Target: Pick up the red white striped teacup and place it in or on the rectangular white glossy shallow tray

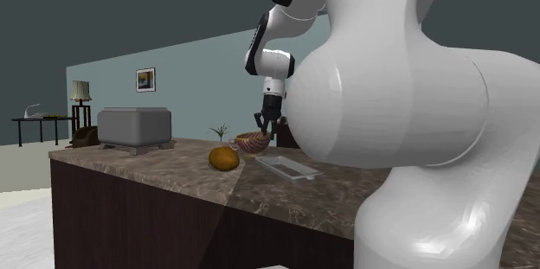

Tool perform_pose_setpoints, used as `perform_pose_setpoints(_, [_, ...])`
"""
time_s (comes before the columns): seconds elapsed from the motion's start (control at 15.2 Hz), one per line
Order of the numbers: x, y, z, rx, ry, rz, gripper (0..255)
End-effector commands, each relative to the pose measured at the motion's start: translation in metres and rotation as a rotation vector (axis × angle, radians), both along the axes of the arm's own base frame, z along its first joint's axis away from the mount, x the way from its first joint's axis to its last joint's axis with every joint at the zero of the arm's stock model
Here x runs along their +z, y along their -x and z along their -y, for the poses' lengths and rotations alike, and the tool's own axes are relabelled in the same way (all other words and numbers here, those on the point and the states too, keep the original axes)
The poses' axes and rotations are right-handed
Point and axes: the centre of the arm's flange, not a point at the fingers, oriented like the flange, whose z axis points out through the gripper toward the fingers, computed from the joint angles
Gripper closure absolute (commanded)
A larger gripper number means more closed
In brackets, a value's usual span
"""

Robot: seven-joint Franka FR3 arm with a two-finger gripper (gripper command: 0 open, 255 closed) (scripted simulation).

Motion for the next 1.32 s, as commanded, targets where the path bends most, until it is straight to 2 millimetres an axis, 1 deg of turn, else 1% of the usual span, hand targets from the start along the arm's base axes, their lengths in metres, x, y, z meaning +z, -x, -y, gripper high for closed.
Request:
perform_pose_setpoints(0.0, [0.011,-0.001,0.000,0.000,0.000,0.000,255])
perform_pose_setpoints(0.79, [0.075,-0.001,0.000,0.000,0.000,0.000,255])
perform_pose_setpoints(0.86, [0.075,-0.001,0.000,0.000,0.000,0.000,255])
perform_pose_setpoints(1.25, [0.086,0.070,0.033,0.000,0.000,0.000,255])
